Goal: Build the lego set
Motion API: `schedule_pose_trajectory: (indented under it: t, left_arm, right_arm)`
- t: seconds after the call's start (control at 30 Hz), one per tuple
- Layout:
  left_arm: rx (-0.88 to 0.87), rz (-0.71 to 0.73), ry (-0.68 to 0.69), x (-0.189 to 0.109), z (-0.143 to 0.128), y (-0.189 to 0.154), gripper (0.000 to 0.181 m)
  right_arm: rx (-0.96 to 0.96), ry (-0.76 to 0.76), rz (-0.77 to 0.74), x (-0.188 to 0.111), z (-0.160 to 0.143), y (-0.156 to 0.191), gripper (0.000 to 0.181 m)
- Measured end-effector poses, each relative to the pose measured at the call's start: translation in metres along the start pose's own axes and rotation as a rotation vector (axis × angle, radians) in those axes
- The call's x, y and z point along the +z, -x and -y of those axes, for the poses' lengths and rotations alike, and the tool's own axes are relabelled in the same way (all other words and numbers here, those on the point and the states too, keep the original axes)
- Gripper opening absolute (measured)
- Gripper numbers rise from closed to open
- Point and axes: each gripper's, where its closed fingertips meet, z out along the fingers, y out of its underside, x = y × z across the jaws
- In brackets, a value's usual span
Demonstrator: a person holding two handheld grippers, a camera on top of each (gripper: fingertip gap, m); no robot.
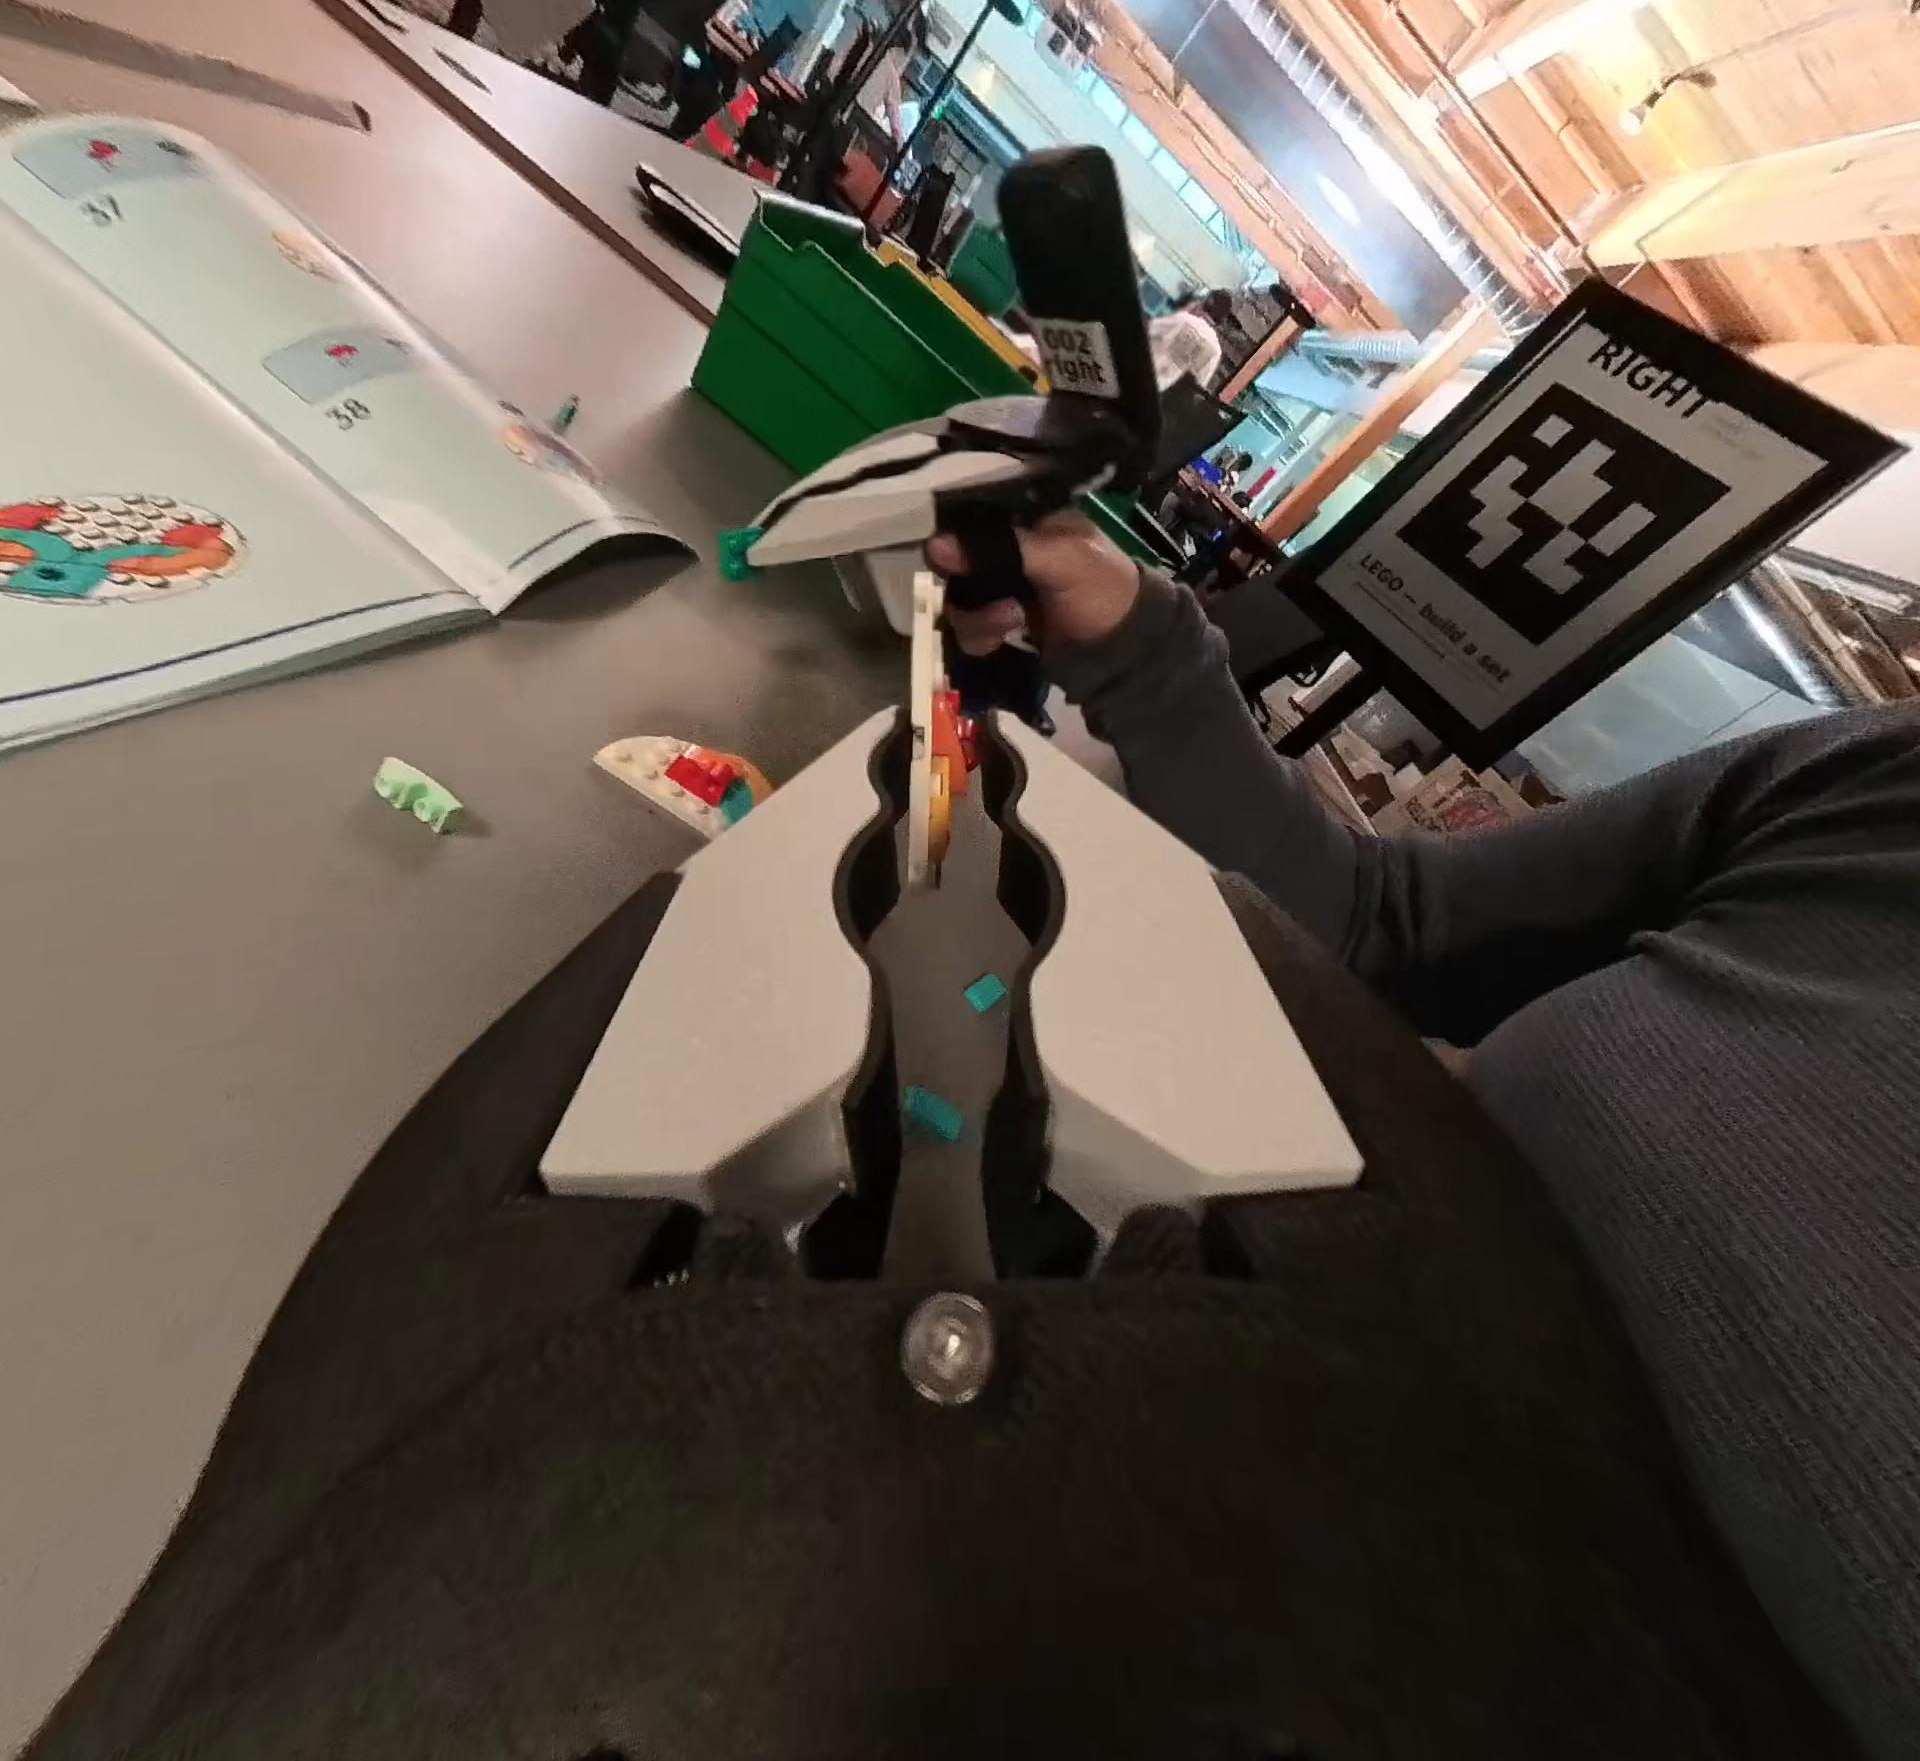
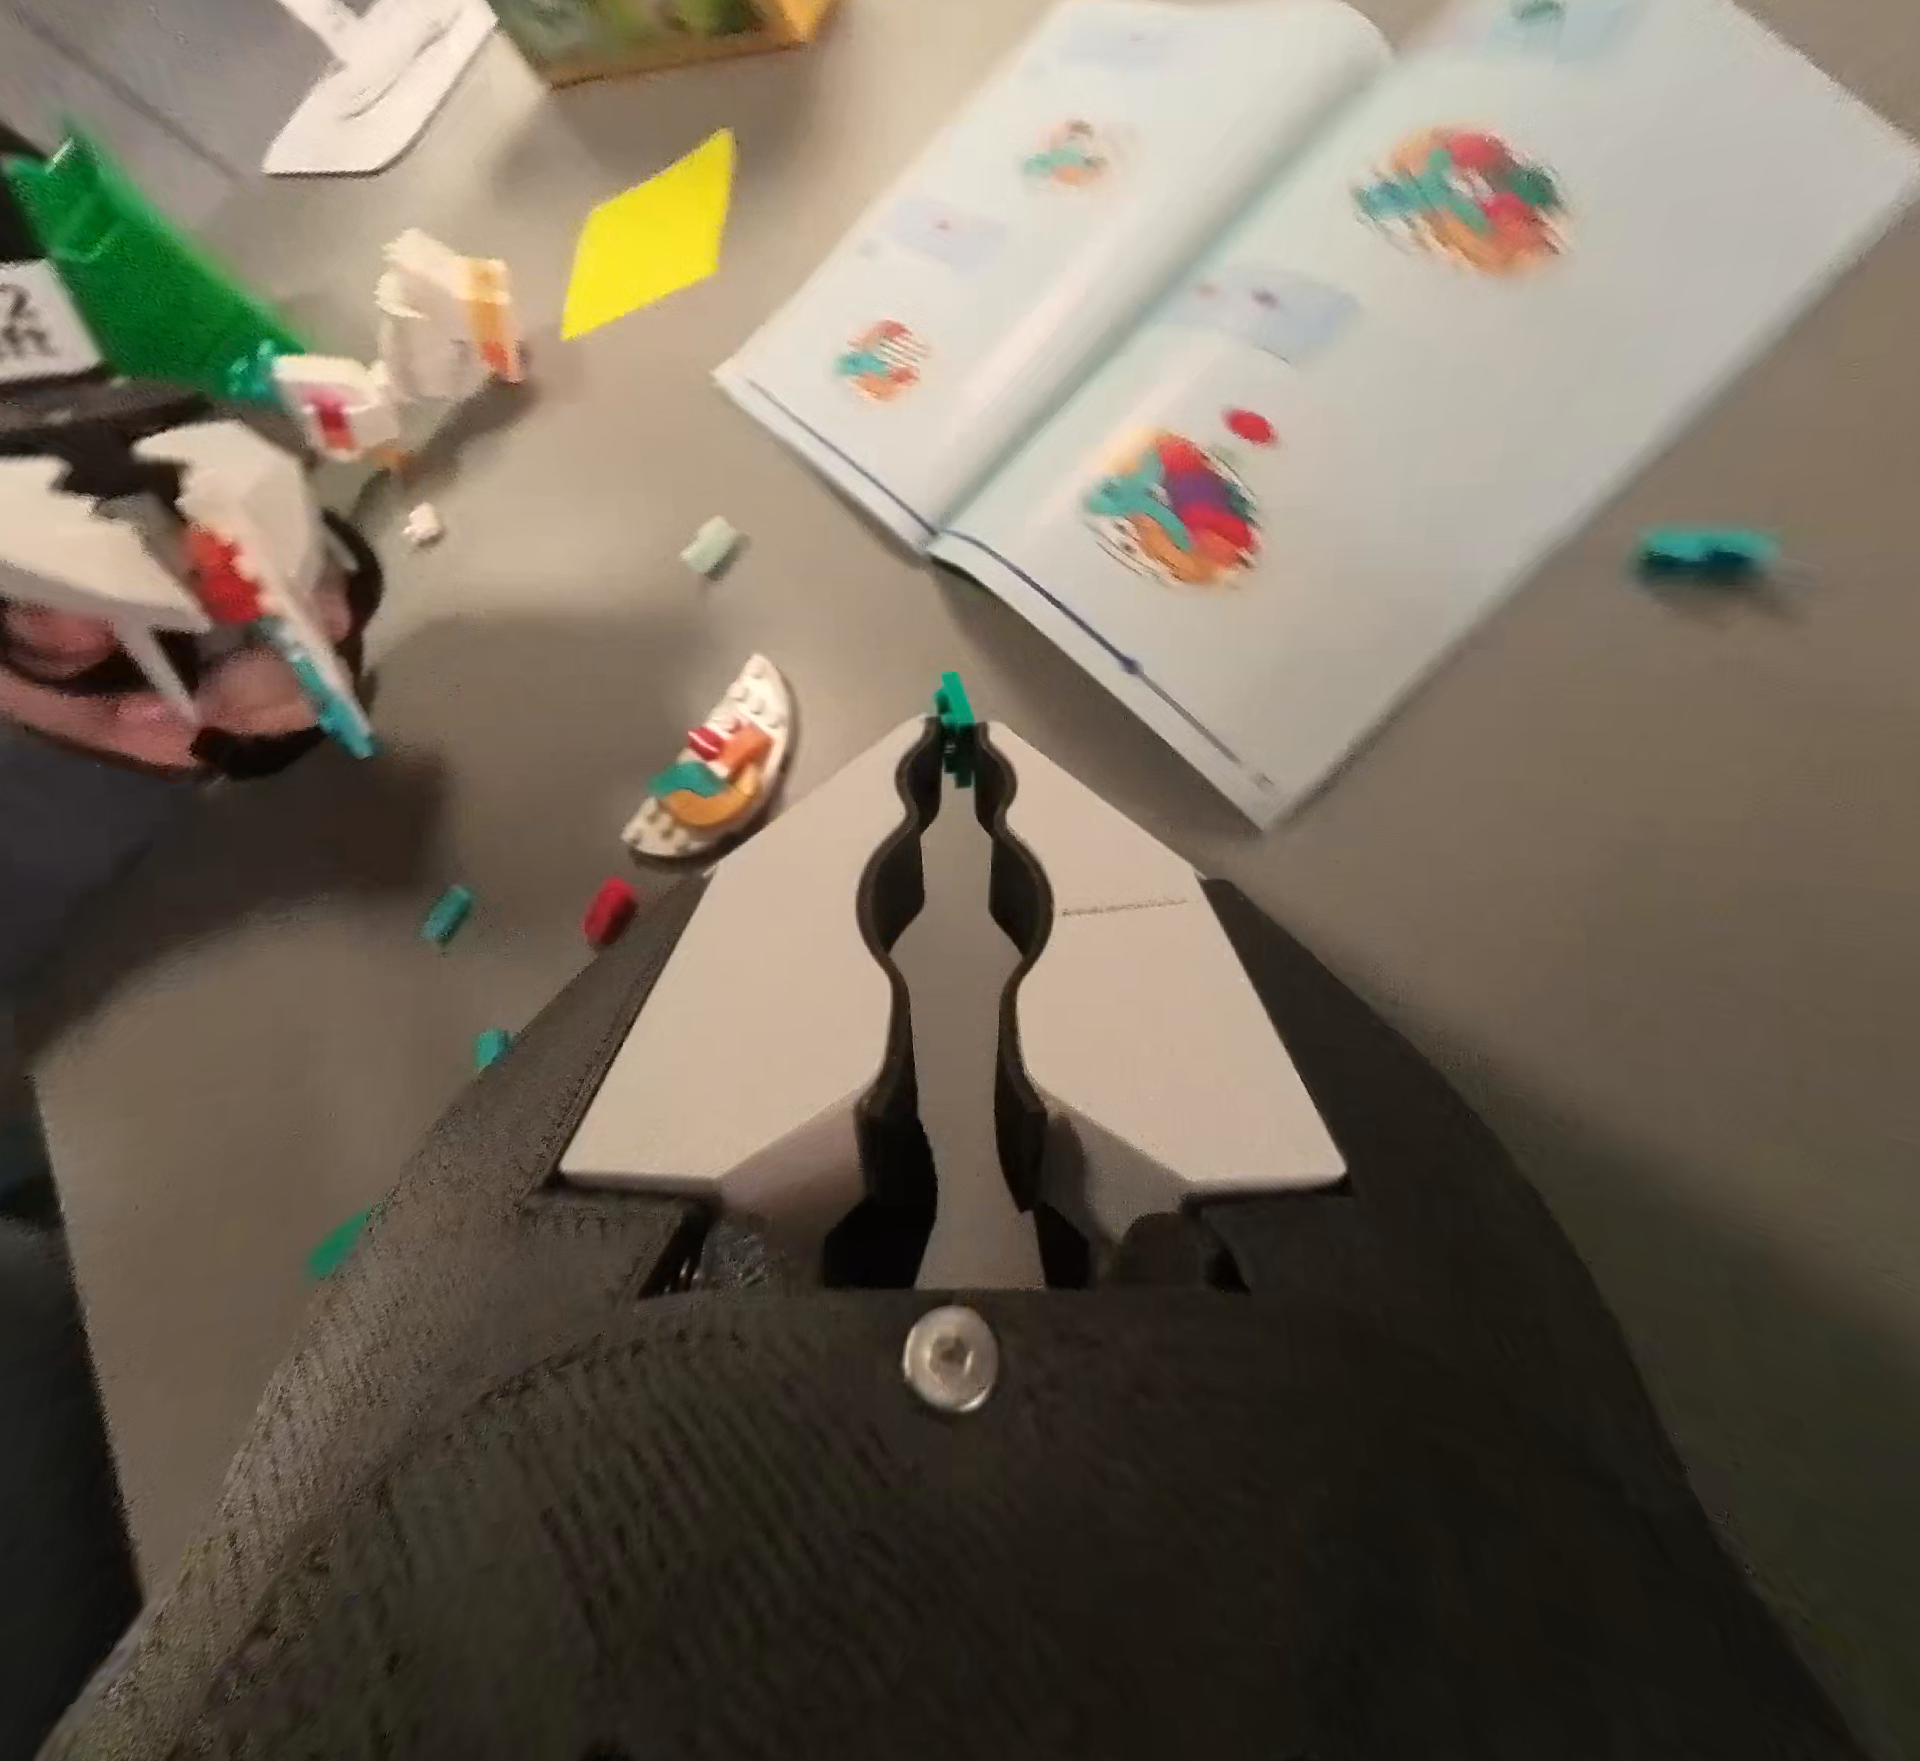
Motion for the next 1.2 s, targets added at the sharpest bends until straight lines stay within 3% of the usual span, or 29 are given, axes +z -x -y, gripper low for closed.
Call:
schedule_pose_trajectory:
  t: [0.2, 0.4, 0.53, 0.63, 0.7, 0.77, 1.0, 1.2]
  left_arm:
    - [-0.002, 0.015, 0.058, 0.005, -0.01, 0.001, 0.011]
    - [-0.044, 0.041, 0.077, 0.005, -0.014, 0.007, 0.011]
    - [-0.077, 0.064, 0.079, 0.003, -0.014, 0.013, 0.011]
    - [-0.114, 0.063, 0.069, 0.002, -0.013, 0.015, 0.011]
    - [-0.15, 0.043, 0.064, 0.001, -0.013, 0.014, 0.011]
    - [-0.178, 0.036, 0.078, 0.001, -0.015, 0.015, 0.011]
    - [-0.241, 0.065, 0.113, -0.001, -0.02, 0.02, 0.011]
    - [-0.232, 0.036, 0.109, -0.002, -0.017, 0.014, 0.011]
  right_arm:
    - [0.059, 0.1, -0.121, -0.012, -0.02, -0.029, 0.004]
    - [-0.024, 0.16, -0.213, -0.011, -0.026, -0.037, 0.037]
    - [-0.16, 0.136, -0.264, -0.018, -0.014, -0.035, 0.046]
    - [-0.369, 0.011, -0.115, -0.017, 0.008, 0.003, 0.05]
    - [-0.509, -0.022, 0.078, -0.01, 0.005, 0.046, 0.054]
    - [-0.607, 0.029, 0.153, 0.004, -0.009, 0.063, 0.061]
    - [-0.624, 0.154, 0.294, 0.038, -0.034, 0.082, 0.067]
    - [-0.637, 0.251, 0.25, 0.049, -0.042, 0.073, 0.071]
